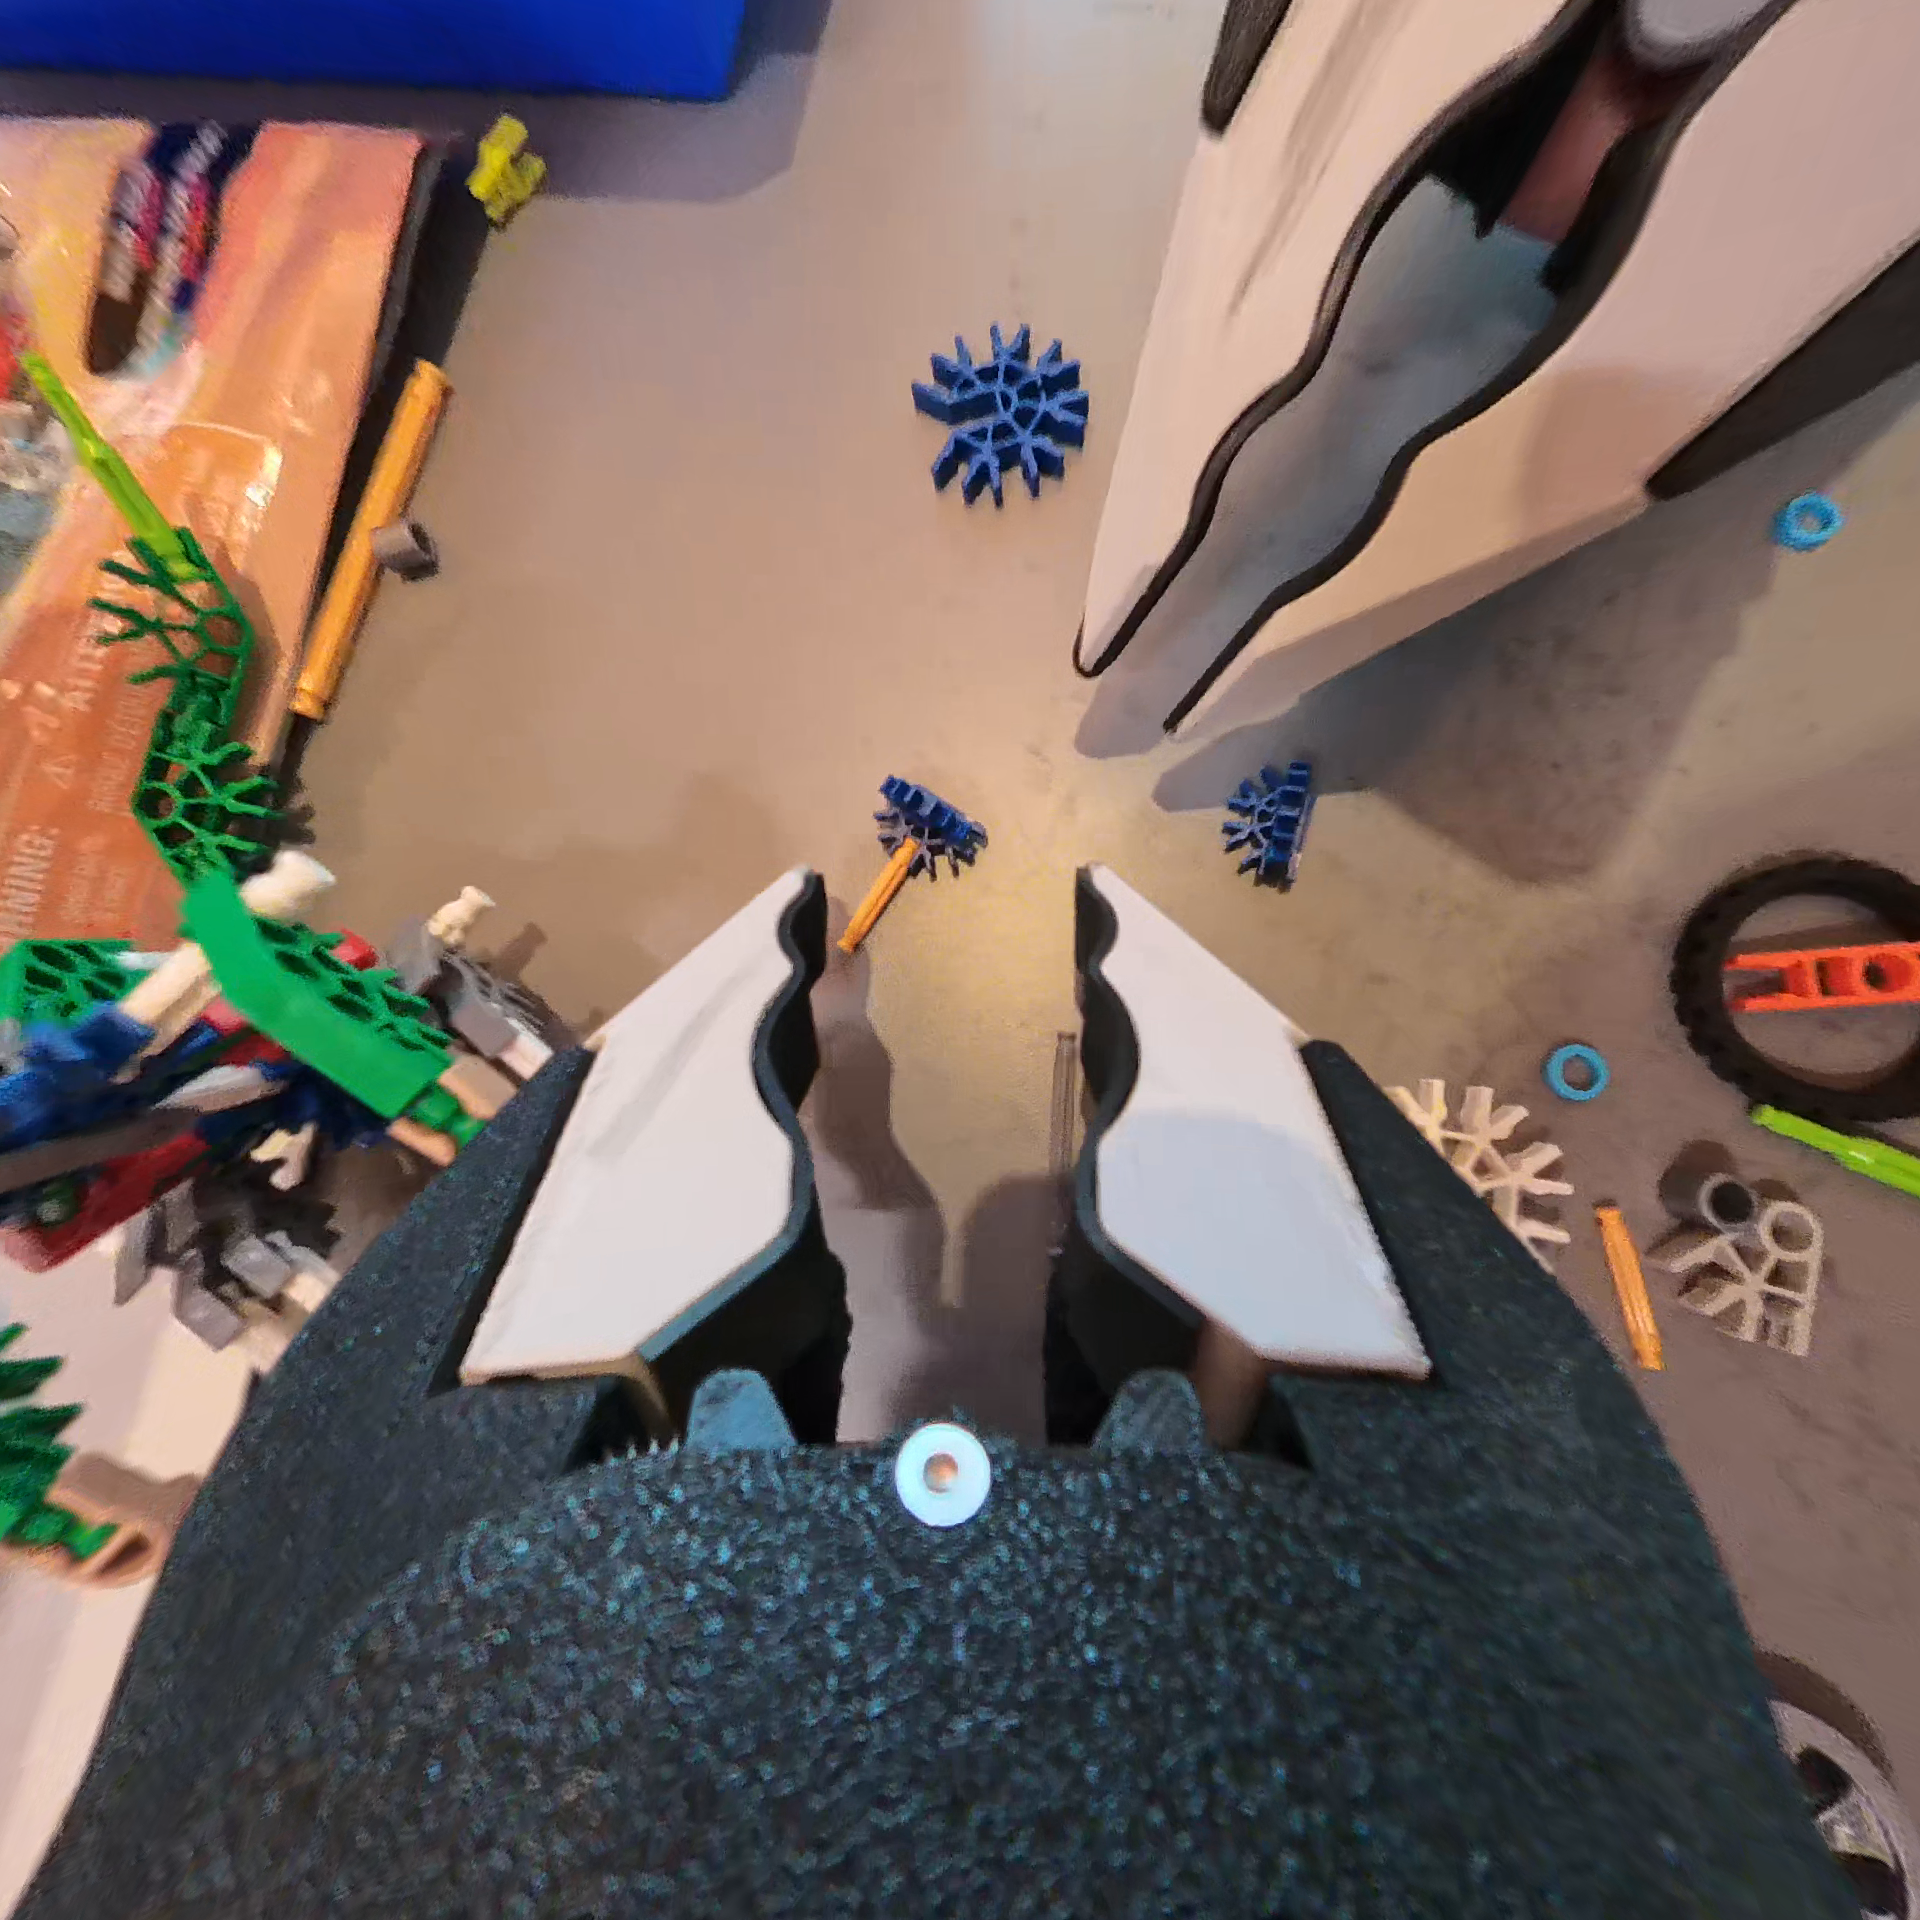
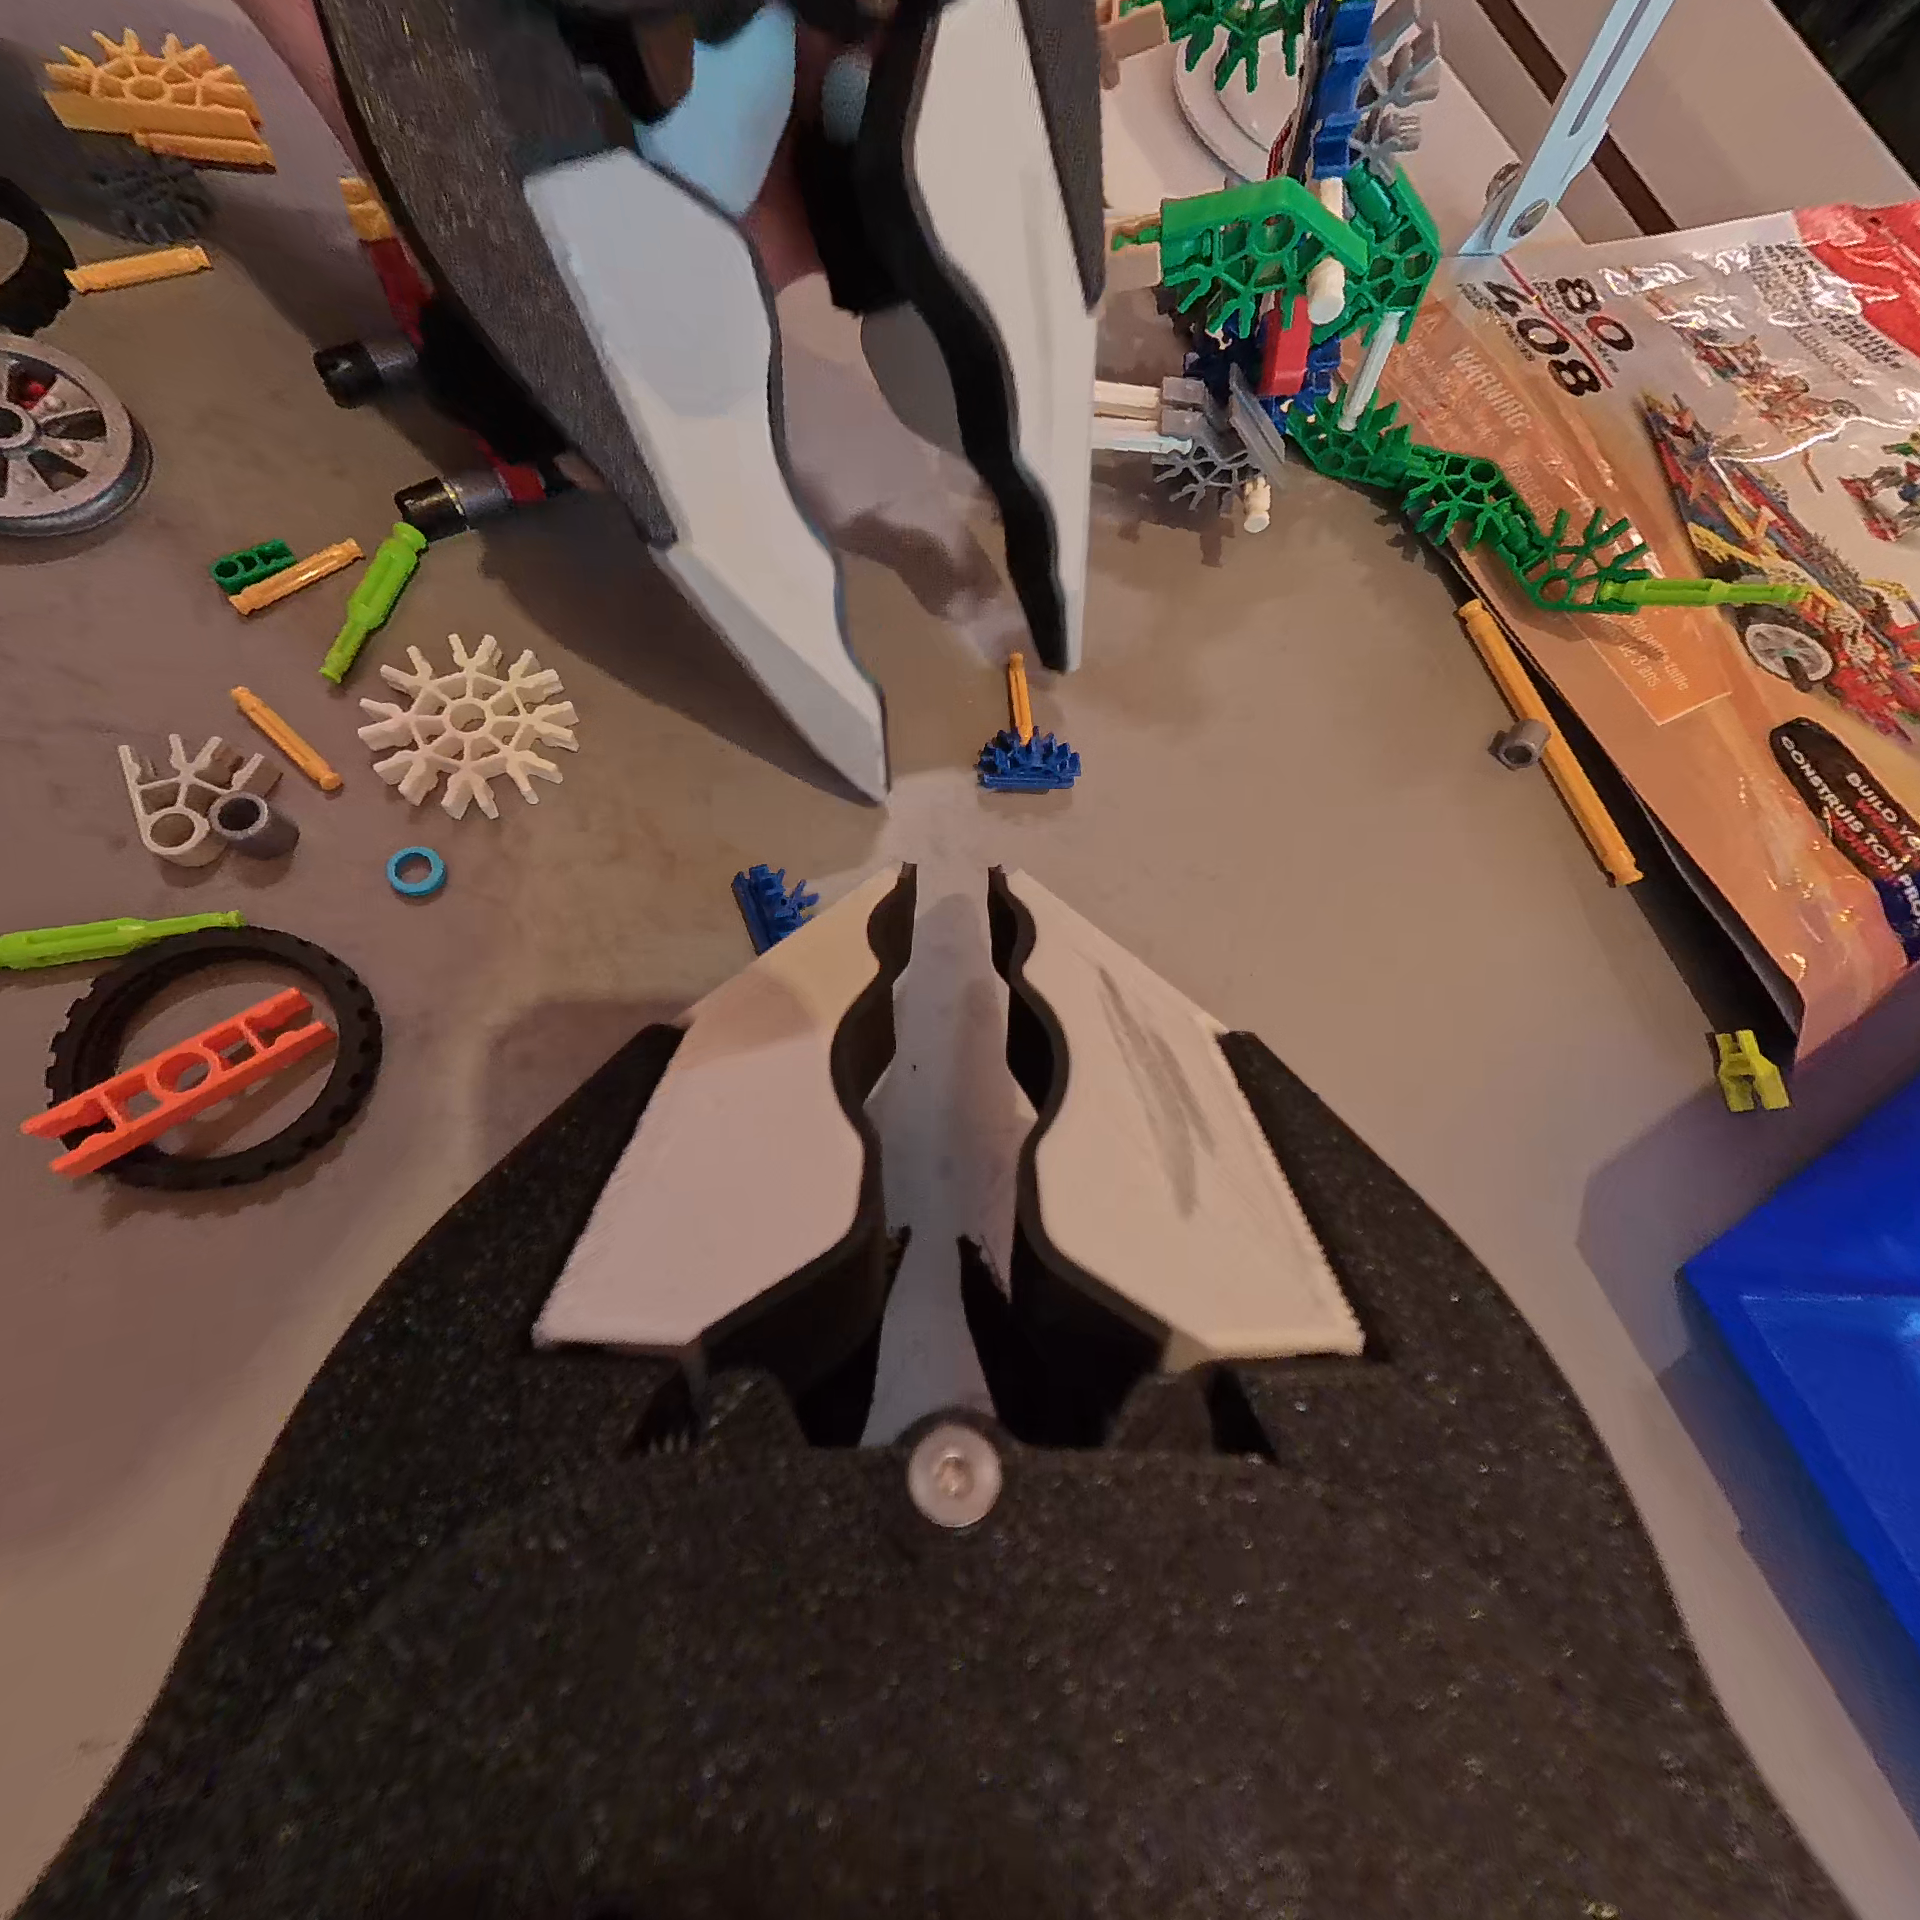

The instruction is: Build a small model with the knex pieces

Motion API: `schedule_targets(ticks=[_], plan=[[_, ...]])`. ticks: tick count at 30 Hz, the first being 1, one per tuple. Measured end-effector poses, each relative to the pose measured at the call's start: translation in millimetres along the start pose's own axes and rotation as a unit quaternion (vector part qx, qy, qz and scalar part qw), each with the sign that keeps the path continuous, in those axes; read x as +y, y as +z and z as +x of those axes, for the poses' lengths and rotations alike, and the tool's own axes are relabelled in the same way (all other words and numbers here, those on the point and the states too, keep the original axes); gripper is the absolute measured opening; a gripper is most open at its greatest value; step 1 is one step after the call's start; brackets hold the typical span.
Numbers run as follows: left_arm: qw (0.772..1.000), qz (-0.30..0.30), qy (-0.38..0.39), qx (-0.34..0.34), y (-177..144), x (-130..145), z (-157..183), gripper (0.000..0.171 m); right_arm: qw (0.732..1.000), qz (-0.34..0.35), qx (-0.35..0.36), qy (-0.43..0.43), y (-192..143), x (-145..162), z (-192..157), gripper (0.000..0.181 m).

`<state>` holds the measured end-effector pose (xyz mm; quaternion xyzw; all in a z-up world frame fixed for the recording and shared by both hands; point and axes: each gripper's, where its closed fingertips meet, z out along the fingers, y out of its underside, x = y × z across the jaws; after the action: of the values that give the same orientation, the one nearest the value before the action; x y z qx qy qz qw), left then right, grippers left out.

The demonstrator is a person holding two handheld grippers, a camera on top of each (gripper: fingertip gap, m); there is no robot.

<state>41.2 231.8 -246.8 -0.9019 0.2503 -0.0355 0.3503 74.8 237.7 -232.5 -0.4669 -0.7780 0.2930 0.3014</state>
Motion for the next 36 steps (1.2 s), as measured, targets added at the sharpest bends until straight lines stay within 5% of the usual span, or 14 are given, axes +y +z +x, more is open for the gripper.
schedule_targets(ticks=[28, 36], plan=[[0.994, -0.039, -0.020, 0.101, -4.0, 4.1, 46.1, 0.063, 1.000, -0.012, 0.010, 0.027, 17.0, -0.5, -0.8, 0.013], [0.992, -0.026, -0.015, 0.122, -3.0, -0.5, 55.1, 0.063, 0.999, -0.006, 0.016, 0.031, 16.5, -1.2, 3.0, 0.000]])
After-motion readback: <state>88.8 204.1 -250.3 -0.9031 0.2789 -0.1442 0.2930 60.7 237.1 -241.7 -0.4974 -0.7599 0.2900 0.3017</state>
